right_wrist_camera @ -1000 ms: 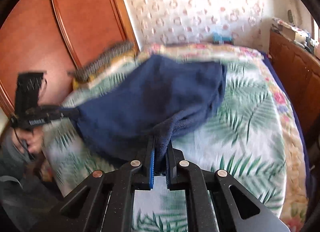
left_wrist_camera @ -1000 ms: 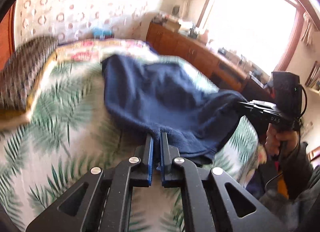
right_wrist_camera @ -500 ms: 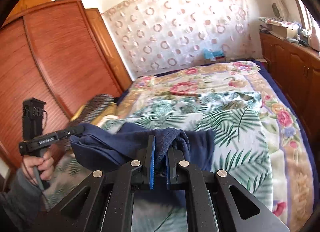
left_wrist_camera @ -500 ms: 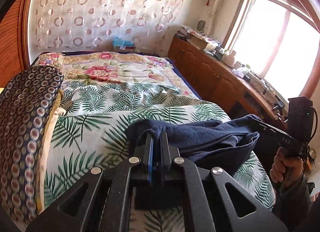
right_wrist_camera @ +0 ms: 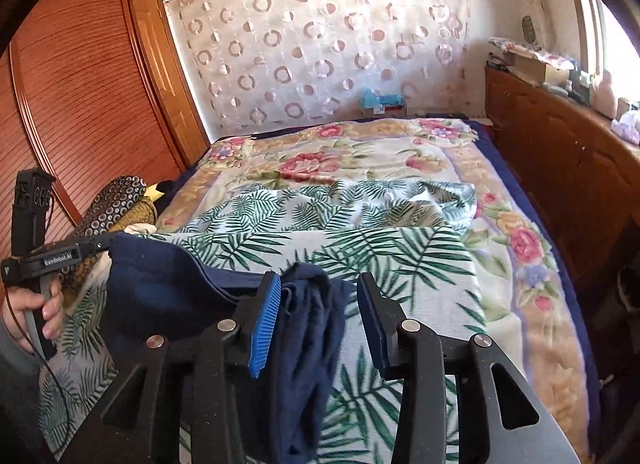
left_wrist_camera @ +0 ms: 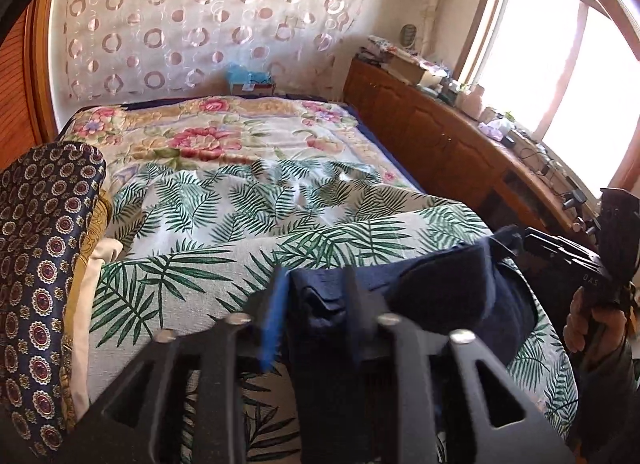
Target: Fold small clothes
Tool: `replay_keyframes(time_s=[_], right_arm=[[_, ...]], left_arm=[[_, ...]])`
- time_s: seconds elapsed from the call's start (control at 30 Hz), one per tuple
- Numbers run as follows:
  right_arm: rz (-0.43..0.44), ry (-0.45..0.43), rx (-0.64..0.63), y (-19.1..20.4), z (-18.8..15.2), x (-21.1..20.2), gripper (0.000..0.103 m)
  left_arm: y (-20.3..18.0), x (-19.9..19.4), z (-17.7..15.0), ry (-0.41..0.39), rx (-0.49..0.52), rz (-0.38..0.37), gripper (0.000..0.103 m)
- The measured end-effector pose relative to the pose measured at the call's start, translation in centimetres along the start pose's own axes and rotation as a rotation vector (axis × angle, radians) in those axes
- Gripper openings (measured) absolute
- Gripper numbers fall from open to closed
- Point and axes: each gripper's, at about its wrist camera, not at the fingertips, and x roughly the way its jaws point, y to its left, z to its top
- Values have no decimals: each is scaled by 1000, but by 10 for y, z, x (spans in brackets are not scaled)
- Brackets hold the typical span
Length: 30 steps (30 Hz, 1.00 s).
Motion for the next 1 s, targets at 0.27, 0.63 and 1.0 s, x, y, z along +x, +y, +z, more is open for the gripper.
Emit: replay_keyframes(time_s=[0.27,0.63,1.0], right_arm=[[73,88,-116,27,-8,32,46],[48,9,-33,1,3,50,3],[-65,75,-27,0,-6,57,3]], left_arm=[[2,-12,-13,16,44,-36,80],[0,3,-20,59,72,-14,80],[14,49,2,90,59,106,80]])
